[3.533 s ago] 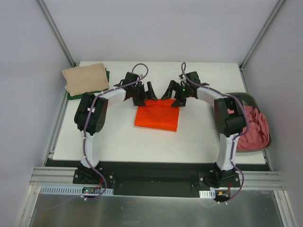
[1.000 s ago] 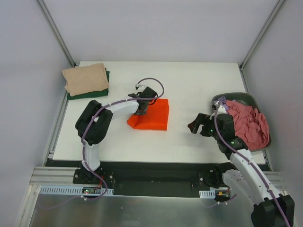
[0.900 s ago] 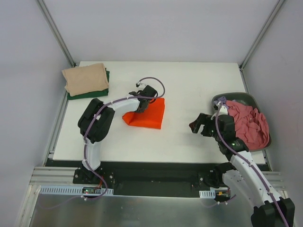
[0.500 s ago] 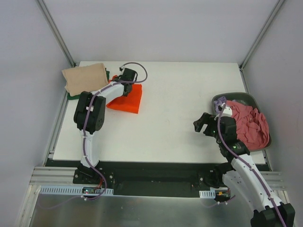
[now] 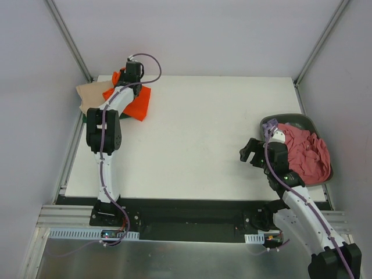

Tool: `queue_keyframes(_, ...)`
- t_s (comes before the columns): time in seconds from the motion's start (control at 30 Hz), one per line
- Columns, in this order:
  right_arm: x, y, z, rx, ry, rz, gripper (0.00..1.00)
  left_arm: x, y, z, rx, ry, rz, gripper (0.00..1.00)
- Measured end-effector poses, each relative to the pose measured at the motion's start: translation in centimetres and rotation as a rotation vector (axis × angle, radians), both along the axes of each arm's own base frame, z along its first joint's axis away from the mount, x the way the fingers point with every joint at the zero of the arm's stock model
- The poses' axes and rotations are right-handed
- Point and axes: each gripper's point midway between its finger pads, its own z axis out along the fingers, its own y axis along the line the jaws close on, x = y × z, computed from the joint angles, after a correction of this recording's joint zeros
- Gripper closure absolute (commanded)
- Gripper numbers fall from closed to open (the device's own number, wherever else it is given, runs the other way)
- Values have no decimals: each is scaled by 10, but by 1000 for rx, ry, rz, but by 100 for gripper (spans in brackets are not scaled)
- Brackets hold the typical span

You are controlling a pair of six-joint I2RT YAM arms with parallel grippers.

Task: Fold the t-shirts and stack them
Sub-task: Put the neatly folded tshirt into the corner of the board with the left arm

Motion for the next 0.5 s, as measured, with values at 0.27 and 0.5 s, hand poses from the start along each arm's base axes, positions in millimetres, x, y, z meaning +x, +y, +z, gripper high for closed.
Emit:
queue_keyframes(0.27, 1, -4, -6, -22, 21, -17, 4, 31, 15, 42, 26, -96, -1, 100)
queue_keyframes(0.5, 1, -4, -8, -24, 29, -18, 4, 32, 14, 47, 21, -106, 0, 100)
